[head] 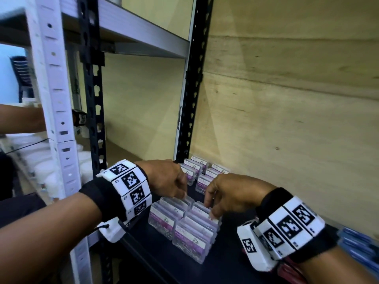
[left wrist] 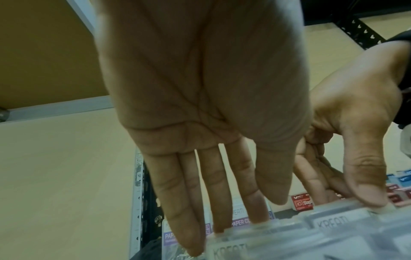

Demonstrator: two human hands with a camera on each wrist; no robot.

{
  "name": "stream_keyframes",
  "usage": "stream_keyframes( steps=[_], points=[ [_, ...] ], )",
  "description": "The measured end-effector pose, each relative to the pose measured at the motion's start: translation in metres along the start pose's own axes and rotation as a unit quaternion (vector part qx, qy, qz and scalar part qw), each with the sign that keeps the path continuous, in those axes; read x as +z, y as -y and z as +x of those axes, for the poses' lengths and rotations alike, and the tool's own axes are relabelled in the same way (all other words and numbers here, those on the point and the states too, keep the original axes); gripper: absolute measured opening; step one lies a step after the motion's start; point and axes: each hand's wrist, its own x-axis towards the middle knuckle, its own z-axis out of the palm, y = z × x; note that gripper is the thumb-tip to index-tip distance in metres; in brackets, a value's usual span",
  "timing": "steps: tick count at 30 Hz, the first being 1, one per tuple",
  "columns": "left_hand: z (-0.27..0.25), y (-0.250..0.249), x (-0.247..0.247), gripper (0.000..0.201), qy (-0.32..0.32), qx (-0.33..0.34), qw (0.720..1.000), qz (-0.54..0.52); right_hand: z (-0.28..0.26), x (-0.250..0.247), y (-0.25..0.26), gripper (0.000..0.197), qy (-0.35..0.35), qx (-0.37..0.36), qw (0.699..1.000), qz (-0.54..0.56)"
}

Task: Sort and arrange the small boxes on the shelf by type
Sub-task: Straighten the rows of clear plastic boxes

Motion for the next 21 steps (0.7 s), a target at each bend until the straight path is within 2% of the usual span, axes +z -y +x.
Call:
stream_keyframes(
  steps=[14,21],
  points=[
    [-0.0044,0.0011,0.0048,0.019,0.003,0.014,1.0,-0.01,-0.0072,0.0012,0.0003,0.022,0.018,-0.011,1.0,0.017],
    [-0.0034,0.006,0.0059,0.024,0.015,0.024,0.999,-0.021,-0.0062,-0.001,0.001,0.022,0.031,-0.016,0.999,0.012]
  ],
)
